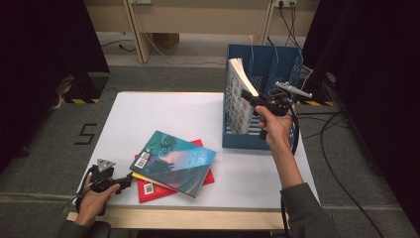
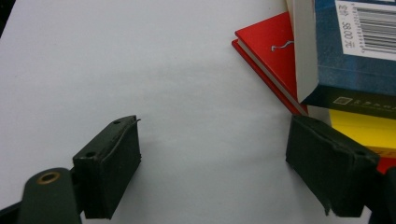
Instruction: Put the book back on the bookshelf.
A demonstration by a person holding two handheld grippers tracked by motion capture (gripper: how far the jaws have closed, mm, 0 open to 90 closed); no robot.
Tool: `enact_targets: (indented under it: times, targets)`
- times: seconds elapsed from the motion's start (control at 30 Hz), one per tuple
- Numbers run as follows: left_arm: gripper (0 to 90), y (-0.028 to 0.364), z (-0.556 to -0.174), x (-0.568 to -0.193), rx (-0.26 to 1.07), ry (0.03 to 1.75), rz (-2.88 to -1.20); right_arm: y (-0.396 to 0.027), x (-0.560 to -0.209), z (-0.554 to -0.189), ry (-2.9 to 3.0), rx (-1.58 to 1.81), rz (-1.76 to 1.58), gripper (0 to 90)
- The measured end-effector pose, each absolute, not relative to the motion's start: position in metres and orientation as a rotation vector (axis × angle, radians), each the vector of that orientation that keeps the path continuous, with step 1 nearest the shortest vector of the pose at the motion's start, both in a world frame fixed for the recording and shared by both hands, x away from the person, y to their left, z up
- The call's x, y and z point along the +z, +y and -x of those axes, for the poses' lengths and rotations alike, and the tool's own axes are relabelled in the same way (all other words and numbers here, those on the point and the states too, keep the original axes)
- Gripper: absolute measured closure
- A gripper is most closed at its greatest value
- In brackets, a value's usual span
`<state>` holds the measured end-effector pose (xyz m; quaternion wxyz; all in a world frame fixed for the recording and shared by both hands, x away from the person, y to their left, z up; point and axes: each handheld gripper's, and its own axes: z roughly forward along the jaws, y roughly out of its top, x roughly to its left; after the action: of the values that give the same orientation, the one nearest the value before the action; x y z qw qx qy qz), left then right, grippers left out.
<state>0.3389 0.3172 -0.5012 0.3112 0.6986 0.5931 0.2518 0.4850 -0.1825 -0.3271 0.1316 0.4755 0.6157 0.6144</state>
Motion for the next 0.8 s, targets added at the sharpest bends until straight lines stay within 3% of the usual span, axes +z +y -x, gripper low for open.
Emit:
enact_targets:
  times: [0.33, 0.8]
  targets:
    - [16.7, 0.317, -0.339, -0.502, 0.664, 1.564, -1.841, -0.193, -0.358, -0.466, 1.854, 1.751, -1.384, 58.3]
    - [16.3, 0.317, -0.339, -0.502, 0.664, 1.568, -1.841, -0.184, -0.362, -0.464, 1.907, 1.698, -1.343, 63.6]
